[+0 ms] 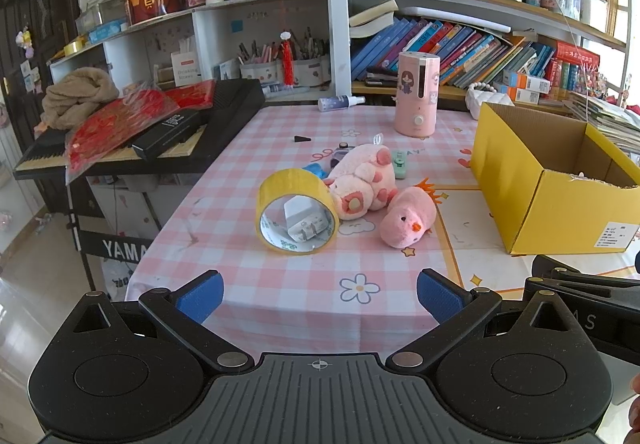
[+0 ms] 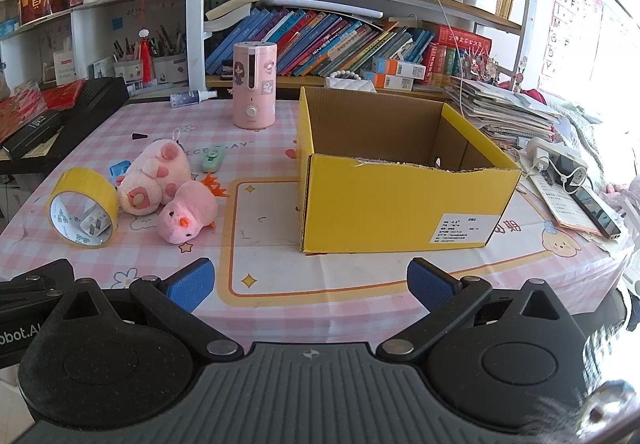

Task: Organize objects

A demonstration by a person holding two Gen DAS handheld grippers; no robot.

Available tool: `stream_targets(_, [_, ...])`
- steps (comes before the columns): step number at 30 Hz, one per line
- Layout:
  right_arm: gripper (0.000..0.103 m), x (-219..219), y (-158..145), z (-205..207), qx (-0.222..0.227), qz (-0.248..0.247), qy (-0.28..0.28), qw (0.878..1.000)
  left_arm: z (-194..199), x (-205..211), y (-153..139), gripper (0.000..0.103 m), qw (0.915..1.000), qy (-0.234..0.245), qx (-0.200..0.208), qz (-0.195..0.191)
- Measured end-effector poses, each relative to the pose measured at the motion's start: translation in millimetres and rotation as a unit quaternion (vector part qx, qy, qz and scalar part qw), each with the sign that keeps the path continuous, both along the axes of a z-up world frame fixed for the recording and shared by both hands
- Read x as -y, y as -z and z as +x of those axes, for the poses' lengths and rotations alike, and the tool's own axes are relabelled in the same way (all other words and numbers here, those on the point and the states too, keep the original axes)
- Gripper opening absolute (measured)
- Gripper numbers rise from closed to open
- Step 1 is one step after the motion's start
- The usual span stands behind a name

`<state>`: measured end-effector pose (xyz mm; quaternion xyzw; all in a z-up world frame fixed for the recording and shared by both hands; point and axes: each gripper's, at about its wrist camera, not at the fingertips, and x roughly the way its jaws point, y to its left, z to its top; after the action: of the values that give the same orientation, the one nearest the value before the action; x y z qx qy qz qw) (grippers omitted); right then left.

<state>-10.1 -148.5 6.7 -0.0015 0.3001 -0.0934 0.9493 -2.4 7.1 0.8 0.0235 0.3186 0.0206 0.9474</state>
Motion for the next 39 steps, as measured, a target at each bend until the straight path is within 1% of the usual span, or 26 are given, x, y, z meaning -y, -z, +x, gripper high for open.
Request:
stream_targets(18, [0.103,-4.3,5.9,3.3,-0.007,0.001,0.001,1.000,5.4,-2.5,3.9,0.103,1.0000,0.002,-0.007,0.002])
stream_targets(39, [0.103,-5.5,2.9,5.4,-0.010,0.001,0.002,1.000,11.7,-5.9,2.9,0.103,0.9999,0.004,-0.008,-0.005])
